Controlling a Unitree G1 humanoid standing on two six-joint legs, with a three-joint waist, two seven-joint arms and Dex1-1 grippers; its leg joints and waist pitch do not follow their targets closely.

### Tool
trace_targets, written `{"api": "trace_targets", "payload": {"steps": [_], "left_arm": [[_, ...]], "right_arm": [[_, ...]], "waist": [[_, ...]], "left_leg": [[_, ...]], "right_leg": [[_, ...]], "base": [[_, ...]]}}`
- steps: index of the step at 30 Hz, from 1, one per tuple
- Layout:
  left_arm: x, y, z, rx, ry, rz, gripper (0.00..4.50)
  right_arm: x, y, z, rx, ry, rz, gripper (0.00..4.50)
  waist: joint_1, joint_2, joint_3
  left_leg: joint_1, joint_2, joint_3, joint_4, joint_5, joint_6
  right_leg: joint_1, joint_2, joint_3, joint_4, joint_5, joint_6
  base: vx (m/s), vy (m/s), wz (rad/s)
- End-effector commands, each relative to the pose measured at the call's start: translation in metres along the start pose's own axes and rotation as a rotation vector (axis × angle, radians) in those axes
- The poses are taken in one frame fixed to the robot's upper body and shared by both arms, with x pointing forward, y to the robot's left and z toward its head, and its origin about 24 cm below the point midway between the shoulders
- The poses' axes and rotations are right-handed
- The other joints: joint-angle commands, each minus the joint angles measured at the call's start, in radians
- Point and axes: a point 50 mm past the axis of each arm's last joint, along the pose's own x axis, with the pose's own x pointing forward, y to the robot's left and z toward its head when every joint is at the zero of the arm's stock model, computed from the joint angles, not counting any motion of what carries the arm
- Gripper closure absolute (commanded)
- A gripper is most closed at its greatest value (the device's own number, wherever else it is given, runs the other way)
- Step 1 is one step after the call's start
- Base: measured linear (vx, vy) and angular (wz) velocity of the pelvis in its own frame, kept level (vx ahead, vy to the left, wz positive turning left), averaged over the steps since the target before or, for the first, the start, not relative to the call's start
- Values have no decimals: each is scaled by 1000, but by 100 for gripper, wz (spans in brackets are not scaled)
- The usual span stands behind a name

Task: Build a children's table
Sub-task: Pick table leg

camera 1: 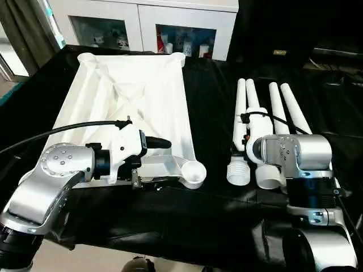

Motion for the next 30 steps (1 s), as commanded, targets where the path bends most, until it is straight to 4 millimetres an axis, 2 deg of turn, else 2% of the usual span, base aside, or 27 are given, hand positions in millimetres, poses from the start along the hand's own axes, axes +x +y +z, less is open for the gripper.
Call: {"api": "trace_targets", "payload": {"steps": [1,2,4,6,14,15,16,17,18,20,30], "left_arm": [[1,0,6,25,-6,-12,8],[2,0,7,27,-7,-13,2],[2,0,8,29,-10,-13,2],[3,0,8,29,-11,-13,0],[7,1,9,34,5,22,0],[7,1,9,34,5,22,0],[7,2,9,37,5,27,0],[7,2,10,39,4,30,0],[7,3,10,44,8,41,0],[6,8,9,65,24,87,0],[4,23,5,93,30,210,0]], "right_arm": [[0,-3,1,12,7,0,0],[1,-4,0,21,16,2,18],[2,-5,0,27,22,0,18],[3,-5,-1,30,24,1,48],[8,-9,-2,60,40,9,108],[8,-9,-2,60,40,9,115],[8,-9,-2,67,39,11,123],[8,-9,-2,73,39,13,144],[9,-9,-3,73,40,13,144],[9,-11,-3,79,38,13,159],[12,-11,-1,173,-26,70,244]], "waist": [[4,4,-62],[4,2,-62],[4,4,-62],[4,4,-63],[5,0,-64],[5,0,-65],[5,-7,-69],[7,-3,-67],[7,-2,-68],[7,-6,-71],[16,-5,-86]], "left_leg": [[24,64,-21,-69,-38,-29],[23,64,-22,-69,-35,-24],[23,65,-21,-68,-35,-24],[24,65,-21,-68,-34,-24],[21,64,-20,-67,-26,-13],[22,65,-20,-66,-26,-13],[22,64,-20,-65,-21,-10],[22,64,-20,-65,-16,-8],[22,65,-20,-64,-13,-7],[21,65,-20,-63,-6,-3],[22,63,-19,-57,19,7]], "right_leg": [[47,-81,57,-62,134,-233],[48,-82,57,-61,133,-235],[47,-82,57,-62,128,-237],[47,-81,57,-61,130,-237],[50,-83,56,-61,133,-242],[49,-82,56,-61,131,-243],[52,-82,56,-61,133,-244],[50,-83,56,-60,133,-244],[50,-82,56,-60,137,-243],[52,-83,55,-58,151,-240],[54,-83,52,-53,186,-249]], "base": [[0,0,0],[0,0,0],[0,0,0],[0,0,0],[0,0,0],[0,0,0],[0,0,0],[0,0,0],[0,0,0],[0,0,0],[0,0,0]]}}
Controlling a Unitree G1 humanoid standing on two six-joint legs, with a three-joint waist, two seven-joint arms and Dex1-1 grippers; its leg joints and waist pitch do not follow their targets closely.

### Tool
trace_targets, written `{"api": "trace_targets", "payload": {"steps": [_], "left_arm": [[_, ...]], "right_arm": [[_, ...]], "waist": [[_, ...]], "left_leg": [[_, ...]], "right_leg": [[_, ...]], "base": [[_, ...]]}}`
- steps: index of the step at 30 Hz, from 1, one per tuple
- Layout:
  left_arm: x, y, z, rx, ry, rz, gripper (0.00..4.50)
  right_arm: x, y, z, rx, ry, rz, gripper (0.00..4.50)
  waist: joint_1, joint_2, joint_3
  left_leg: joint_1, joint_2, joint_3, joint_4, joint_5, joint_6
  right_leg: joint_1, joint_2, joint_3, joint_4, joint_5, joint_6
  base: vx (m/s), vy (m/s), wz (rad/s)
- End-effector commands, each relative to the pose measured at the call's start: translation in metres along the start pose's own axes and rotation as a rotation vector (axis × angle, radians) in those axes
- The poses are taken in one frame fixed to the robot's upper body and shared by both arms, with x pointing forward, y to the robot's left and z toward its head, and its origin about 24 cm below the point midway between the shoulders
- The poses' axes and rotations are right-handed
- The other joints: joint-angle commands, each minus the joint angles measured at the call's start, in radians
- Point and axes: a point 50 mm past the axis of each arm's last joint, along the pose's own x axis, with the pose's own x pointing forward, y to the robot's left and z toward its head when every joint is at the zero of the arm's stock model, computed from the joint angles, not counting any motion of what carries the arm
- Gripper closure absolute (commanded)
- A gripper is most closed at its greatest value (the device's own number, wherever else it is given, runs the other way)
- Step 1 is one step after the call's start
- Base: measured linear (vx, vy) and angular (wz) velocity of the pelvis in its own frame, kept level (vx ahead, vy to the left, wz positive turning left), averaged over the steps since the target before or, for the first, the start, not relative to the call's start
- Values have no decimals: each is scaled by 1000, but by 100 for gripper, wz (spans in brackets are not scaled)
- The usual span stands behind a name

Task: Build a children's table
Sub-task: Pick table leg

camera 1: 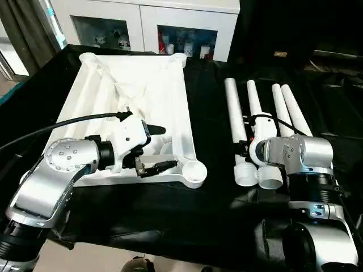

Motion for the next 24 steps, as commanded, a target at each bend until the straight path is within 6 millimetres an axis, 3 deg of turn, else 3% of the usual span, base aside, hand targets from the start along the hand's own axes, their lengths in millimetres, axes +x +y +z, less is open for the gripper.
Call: {"api": "trace_targets", "payload": {"steps": [1,6,8,10,13,15,19,24], "left_arm": [[0,8,4,32,-19,47,0],[3,25,6,-7,-1,172,0],[8,40,21,-126,-129,269,0],[12,48,34,-219,-235,312,0],[26,61,52,-448,-377,355,0],[31,62,56,-510,-400,350,0],[54,58,73,-704,-506,237,0],[72,45,95,-759,-559,115,0]], "right_arm": [[1,2,0,22,-15,36,250],[0,0,5,38,-113,57,260],[-9,1,20,49,-252,140,263],[-19,6,31,58,-352,239,263],[-48,23,48,90,-497,555,264],[-56,28,50,73,-533,639,264],[-82,43,46,-6,-618,891,264],[-93,50,38,-76,-633,1003,264]], "waist": [[8,1,-84],[24,1,-89],[28,0,-89],[35,-3,-91],[48,-8,-90],[54,-11,-91],[58,-17,-92],[70,-24,-90]], "left_leg": [[23,63,-19,-58,13,3],[27,66,-17,-56,3,-9],[28,66,-15,-56,-17,-17],[25,68,-16,-55,-31,-18],[22,65,-15,-50,-35,13],[18,66,-18,-48,-17,49],[15,64,-17,-46,-14,63],[16,67,-19,-48,-22,69]], "right_leg": [[54,-83,52,-55,179,-249],[50,-87,52,-54,163,-242],[49,-89,52,-55,148,-248],[54,-91,51,-53,148,-262],[54,-92,50,-54,150,-267],[55,-95,49,-57,153,-264],[56,-94,48,-61,121,-261],[51,-95,46,-70,55,-246]], "base": [[0,0,0],[0,0,0],[0,0,0],[0,0,0],[0,0,0],[0,0,0],[0,0,0],[0,0,0]]}}
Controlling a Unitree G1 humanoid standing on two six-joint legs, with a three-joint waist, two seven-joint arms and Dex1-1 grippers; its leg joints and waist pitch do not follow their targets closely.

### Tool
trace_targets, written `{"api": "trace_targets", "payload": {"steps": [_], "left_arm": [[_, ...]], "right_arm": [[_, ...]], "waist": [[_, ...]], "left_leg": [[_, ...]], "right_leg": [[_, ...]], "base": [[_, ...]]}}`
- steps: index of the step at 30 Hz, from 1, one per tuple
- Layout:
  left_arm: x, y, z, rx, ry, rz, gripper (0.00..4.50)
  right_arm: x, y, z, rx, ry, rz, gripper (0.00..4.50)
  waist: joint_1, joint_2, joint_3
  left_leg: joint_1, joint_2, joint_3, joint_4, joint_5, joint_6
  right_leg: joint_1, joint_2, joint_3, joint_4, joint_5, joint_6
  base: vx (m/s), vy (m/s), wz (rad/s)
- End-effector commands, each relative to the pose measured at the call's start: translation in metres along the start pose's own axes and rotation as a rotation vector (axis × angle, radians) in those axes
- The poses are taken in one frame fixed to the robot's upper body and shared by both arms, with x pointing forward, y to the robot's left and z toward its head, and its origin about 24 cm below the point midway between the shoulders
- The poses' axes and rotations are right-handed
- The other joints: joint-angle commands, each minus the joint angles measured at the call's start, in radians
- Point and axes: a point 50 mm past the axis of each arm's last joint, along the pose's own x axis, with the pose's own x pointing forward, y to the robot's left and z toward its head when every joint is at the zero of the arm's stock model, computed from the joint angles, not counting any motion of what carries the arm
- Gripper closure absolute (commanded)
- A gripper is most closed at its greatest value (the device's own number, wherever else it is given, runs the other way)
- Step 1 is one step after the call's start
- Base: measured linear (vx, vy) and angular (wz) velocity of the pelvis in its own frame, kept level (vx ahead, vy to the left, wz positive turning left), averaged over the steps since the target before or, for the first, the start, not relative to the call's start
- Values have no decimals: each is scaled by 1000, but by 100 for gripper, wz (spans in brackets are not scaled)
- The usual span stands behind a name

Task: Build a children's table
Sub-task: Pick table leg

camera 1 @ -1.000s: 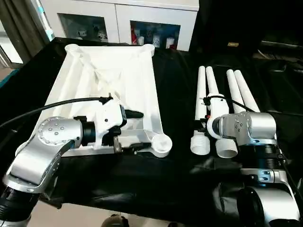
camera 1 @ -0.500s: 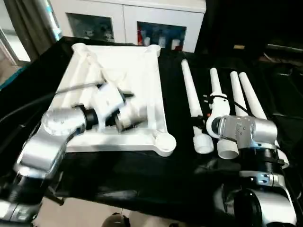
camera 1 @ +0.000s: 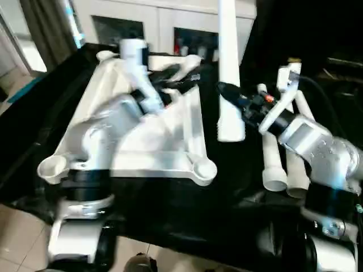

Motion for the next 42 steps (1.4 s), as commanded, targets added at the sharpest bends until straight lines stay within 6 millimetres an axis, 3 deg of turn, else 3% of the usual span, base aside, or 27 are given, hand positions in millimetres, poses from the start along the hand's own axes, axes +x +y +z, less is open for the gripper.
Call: {"api": "trace_targets", "payload": {"steps": [1,6,13,14,15,17,31,33,37,38,42], "left_arm": [[4,-6,4,-13,-1,-20,0],[7,-20,8,-59,-32,-94,0],[7,-27,5,-129,-44,-107,0],[7,-26,6,-148,-52,-92,18],[8,-23,7,-166,-59,-51,18],[9,-22,7,-168,-58,-32,37],[12,-3,11,-170,-114,257,149],[12,-3,10,-171,-113,264,169],[13,-4,7,-182,-103,269,206],[13,-4,7,-182,-101,268,214],[16,-7,4,-175,-88,254,255]], "right_arm": [[-1,8,6,-34,-16,52,264],[-2,11,3,-64,16,60,264],[8,17,-7,-228,133,19,264],[11,18,-9,-261,157,10,264],[15,21,-13,-304,185,4,264],[17,22,-14,-313,190,7,264],[37,26,-19,-447,184,-100,264],[38,25,-19,-448,177,-108,264],[39,26,-18,-454,167,-118,264],[39,26,-18,-455,166,-118,264],[38,25,-15,-460,155,-130,264]], "waist": [[4,-18,-88],[4,-19,-84],[3,-20,-85],[3,-20,-84],[1,-26,-84],[1,-22,-83],[-1,-32,-83],[-1,-24,-84],[-1,-25,-85],[-2,-20,-84],[-3,-20,-84]], "left_leg": [[19,66,-20,-55,-39,44],[17,65,-22,-58,-60,16],[16,64,-22,-56,-48,11],[16,64,-23,-56,-54,7],[15,64,-23,-57,-54,7],[16,64,-23,-57,-67,6],[22,68,-29,-63,-93,-18],[21,67,-29,-61,-82,-20],[21,67,-29,-61,-85,-21],[22,68,-29,-61,-88,-23],[23,68,-29,-61,-101,-26]], "right_leg": [[52,-94,48,-71,27,-245],[50,-93,48,-82,-58,-212],[49,-90,49,-80,-43,-193],[50,-91,49,-80,-45,-192],[51,-90,50,-82,-43,-189],[49,-91,51,-85,-67,-181],[49,-90,52,-83,-32,-171],[48,-88,52,-80,-1,-175],[50,-89,52,-78,20,-185],[49,-87,52,-78,25,-186],[50,-88,52,-79,21,-191]], "base": [[0,0,0],[0,0,0],[0,0,0],[0,0,0],[0,0,0],[0,0,0],[0,0,0],[0,0,0],[0,0,0],[0,0,0],[0,0,0]]}}
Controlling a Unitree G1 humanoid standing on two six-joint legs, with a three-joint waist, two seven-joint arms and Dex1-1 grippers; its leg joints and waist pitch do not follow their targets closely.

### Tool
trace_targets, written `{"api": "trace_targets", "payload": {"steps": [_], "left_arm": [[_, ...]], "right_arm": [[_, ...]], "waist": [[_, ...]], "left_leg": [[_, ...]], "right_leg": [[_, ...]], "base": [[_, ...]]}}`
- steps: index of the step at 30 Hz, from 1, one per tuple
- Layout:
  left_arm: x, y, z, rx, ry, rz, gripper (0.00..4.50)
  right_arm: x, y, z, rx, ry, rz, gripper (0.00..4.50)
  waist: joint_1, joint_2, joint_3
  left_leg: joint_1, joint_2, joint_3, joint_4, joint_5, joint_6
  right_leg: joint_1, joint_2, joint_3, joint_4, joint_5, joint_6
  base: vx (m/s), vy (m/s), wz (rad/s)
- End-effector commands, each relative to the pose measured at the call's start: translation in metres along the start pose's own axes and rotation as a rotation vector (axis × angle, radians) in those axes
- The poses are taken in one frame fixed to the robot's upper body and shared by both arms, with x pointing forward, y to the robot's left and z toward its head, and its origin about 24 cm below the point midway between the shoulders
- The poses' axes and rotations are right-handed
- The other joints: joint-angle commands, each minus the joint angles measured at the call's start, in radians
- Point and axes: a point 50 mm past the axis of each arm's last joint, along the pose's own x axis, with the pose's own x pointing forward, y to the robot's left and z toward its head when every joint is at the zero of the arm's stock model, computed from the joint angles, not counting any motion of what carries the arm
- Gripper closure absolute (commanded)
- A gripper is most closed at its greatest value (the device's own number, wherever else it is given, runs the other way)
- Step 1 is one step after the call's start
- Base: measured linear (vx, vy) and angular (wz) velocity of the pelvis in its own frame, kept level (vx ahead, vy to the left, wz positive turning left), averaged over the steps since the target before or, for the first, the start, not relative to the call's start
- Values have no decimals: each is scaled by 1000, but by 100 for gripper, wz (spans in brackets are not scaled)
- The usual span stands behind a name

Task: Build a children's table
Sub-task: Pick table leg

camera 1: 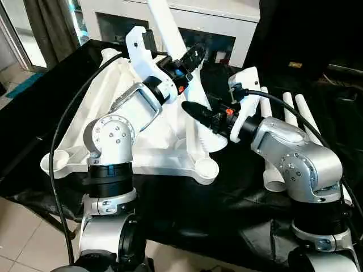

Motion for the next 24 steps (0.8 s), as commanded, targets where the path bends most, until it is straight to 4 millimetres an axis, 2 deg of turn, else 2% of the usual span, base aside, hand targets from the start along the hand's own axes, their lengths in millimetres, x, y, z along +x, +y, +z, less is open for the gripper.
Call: {"api": "trace_targets", "payload": {"steps": [1,9,10,12,15,18,21,24], "left_arm": [[5,-9,-4,17,29,-25,258],[4,-9,-3,36,33,-54,264],[3,-8,-3,40,34,-59,264],[3,-8,-2,56,41,-80,264],[-2,-6,2,112,83,-154,264],[-7,-9,4,146,129,-246,265],[-12,-13,7,148,161,-342,265],[-15,-19,12,140,165,-428,265]], "right_arm": [[1,0,9,-27,-26,-9,264],[1,-2,12,-29,-52,-20,264],[1,-2,12,-21,-55,-16,229],[0,-2,13,24,-68,7,194],[-9,-1,16,102,-83,102,186],[-21,1,18,139,-70,217,154],[-31,0,17,163,-51,274,123],[-37,-1,12,195,-4,303,111]], "waist": [[-2,6,-85],[-1,9,-86],[-2,8,-86],[-2,10,-87],[0,11,-87],[2,12,-86],[4,10,-88],[4,11,-87]], "left_leg": [[23,67,-29,-62,-104,-23],[25,67,-29,-61,-102,-24],[24,67,-29,-61,-102,-24],[25,67,-29,-61,-101,-24],[28,66,-28,-62,-106,-21],[29,66,-28,-63,-107,-21],[25,65,-27,-61,-84,-21],[25,66,-26,-60,-91,-21]], "right_leg": [[51,-88,52,-78,13,-194],[51,-88,52,-76,25,-198],[51,-87,52,-76,26,-197],[50,-88,53,-75,30,-197],[48,-86,52,-75,24,-197],[50,-84,51,-73,25,-192],[53,-88,49,-69,55,-206],[51,-89,49,-71,32,-220]], "base": [[0,0,0],[0,0,0],[0,0,0],[0,0,0],[0,0,0],[0,0,0],[0,0,0],[0,0,0]]}}
